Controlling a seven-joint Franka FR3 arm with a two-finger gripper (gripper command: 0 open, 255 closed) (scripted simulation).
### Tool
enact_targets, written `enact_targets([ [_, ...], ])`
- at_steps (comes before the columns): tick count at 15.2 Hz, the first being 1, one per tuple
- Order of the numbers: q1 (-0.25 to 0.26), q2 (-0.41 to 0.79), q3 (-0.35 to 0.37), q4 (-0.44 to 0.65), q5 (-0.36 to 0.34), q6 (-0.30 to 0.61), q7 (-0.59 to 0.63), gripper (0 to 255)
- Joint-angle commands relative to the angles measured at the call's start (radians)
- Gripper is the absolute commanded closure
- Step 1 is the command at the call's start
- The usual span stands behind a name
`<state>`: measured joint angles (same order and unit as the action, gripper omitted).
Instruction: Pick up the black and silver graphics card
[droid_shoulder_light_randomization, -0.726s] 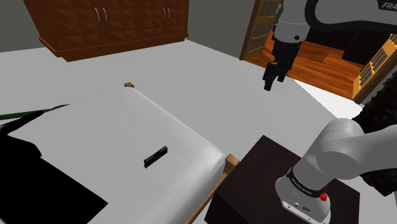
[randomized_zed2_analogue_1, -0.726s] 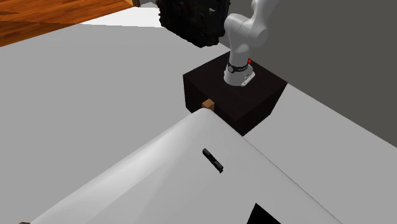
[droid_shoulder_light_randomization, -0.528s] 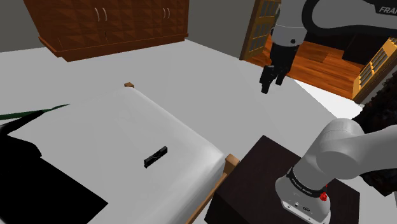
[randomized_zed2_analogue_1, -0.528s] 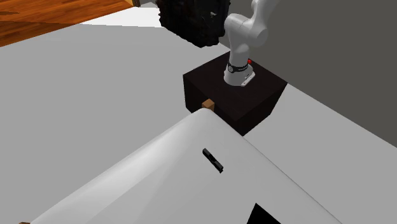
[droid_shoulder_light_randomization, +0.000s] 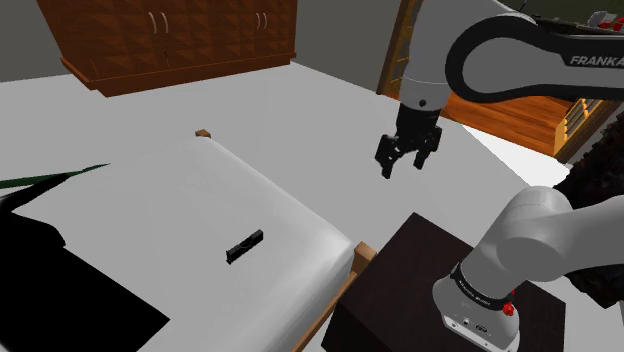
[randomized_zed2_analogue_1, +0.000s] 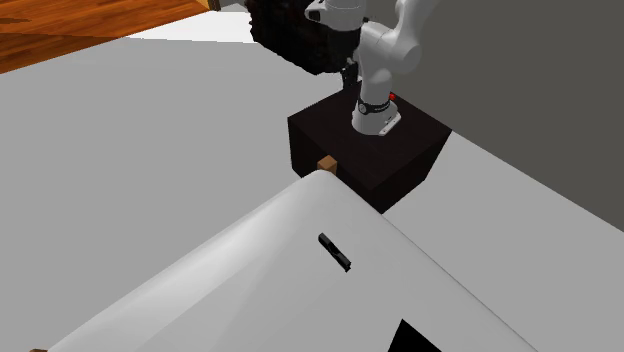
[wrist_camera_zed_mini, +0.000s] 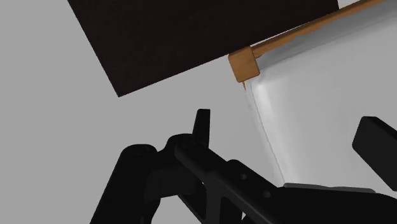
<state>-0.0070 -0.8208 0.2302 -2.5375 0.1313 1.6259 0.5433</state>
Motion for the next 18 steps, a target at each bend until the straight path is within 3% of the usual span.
enact_targets([
  [1,-0.004,0.027,0.05,-0.016,0.049,0.048,0.094,0],
  [11,-0.058,0.283,0.309,0.009,0.219,0.333,0.528,0],
  [15,-0.109,0.436,0.415,0.062,0.224,0.46,0.709,0],
  [18,-0.157,0.568,0.491,0.115,0.185,0.554,0.862,0],
])
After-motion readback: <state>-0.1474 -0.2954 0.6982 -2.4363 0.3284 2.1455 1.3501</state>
